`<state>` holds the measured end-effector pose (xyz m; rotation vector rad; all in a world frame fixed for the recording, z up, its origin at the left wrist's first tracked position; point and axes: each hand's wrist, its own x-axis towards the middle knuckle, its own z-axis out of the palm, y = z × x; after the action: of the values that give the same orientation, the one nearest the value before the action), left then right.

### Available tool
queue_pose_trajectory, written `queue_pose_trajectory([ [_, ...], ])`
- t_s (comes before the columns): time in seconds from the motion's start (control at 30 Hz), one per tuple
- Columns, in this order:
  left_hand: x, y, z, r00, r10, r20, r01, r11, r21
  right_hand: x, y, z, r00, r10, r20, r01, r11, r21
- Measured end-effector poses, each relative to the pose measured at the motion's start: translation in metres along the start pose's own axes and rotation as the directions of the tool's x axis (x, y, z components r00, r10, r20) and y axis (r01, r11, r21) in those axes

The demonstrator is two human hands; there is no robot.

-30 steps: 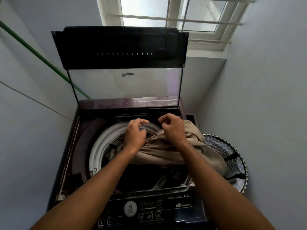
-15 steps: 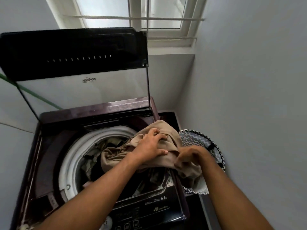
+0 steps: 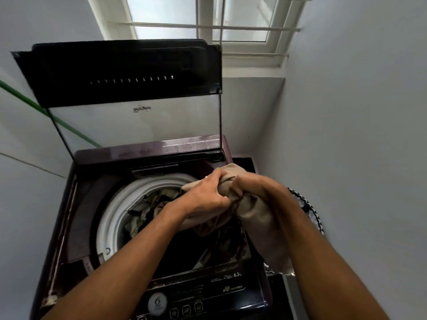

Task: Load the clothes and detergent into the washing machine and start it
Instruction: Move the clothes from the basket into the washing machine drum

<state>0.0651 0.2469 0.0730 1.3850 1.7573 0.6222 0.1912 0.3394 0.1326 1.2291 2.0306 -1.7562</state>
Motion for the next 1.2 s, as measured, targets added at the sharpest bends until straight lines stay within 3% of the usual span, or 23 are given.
queue_pose_trajectory([
  [0.1, -0.022, -0.002, -0.032, 0.986, -0.019, -0.166, -0.02, 0.973, -0.23, 0.019, -0.023, 0.016, 0.996, 0.014, 0.089, -0.035, 0.972, 0.23],
  [0.2, -0.039, -0.018, -0.069, 0.956, -0.044, -0.29, -0.076, 0.917, -0.391, 0.024, -0.055, 0.04, 0.98, -0.085, 0.181, 0.007, 0.918, 0.397],
  [0.33, -0.069, -0.047, -0.107, 0.906, -0.136, -0.401, -0.029, 0.925, -0.378, 0.049, -0.085, 0.083, 0.988, -0.141, 0.06, 0.12, 0.955, 0.27],
  [0.43, -0.089, -0.07, -0.115, 0.879, -0.166, -0.448, -0.006, 0.933, -0.359, 0.072, -0.087, 0.12, 0.963, -0.254, 0.094, 0.241, 0.962, 0.132],
  [0.5, -0.096, -0.09, -0.107, 0.894, -0.167, -0.416, 0.029, 0.948, -0.318, 0.091, -0.073, 0.138, 0.972, -0.217, 0.088, 0.22, 0.975, -0.033],
  [0.6, -0.102, -0.127, -0.082, 0.928, -0.214, -0.304, 0.188, 0.976, -0.114, 0.114, -0.039, 0.162, 0.987, -0.119, 0.111, 0.148, 0.938, -0.314],
  [0.7, -0.104, -0.152, -0.054, 0.955, -0.289, -0.066, 0.294, 0.952, 0.089, 0.122, -0.001, 0.178, 0.993, -0.002, 0.122, 0.056, 0.894, -0.444],
  [0.8, -0.105, -0.165, -0.03, 0.921, -0.343, 0.185, 0.29, 0.92, 0.263, 0.114, 0.027, 0.189, 0.965, 0.187, 0.182, -0.016, 0.739, -0.674],
  [0.9, -0.102, -0.164, -0.019, 0.898, -0.352, 0.263, 0.263, 0.91, 0.321, 0.104, 0.033, 0.188, 0.944, 0.239, 0.228, -0.005, 0.7, -0.715],
  [1.0, -0.094, -0.155, -0.019, 0.933, -0.315, 0.173, 0.229, 0.892, 0.389, 0.099, 0.029, 0.168, 0.965, 0.133, 0.226, 0.015, 0.833, -0.553],
  [1.1, -0.08, -0.136, -0.018, 0.971, -0.233, 0.05, 0.197, 0.902, 0.385, 0.097, 0.021, 0.135, 0.998, -0.066, -0.007, 0.057, 0.903, -0.426],
  [1.2, -0.057, -0.111, -0.012, 0.993, -0.121, -0.007, 0.116, 0.93, 0.349, 0.098, 0.022, 0.096, 0.912, -0.231, -0.341, 0.085, 0.916, -0.393],
])
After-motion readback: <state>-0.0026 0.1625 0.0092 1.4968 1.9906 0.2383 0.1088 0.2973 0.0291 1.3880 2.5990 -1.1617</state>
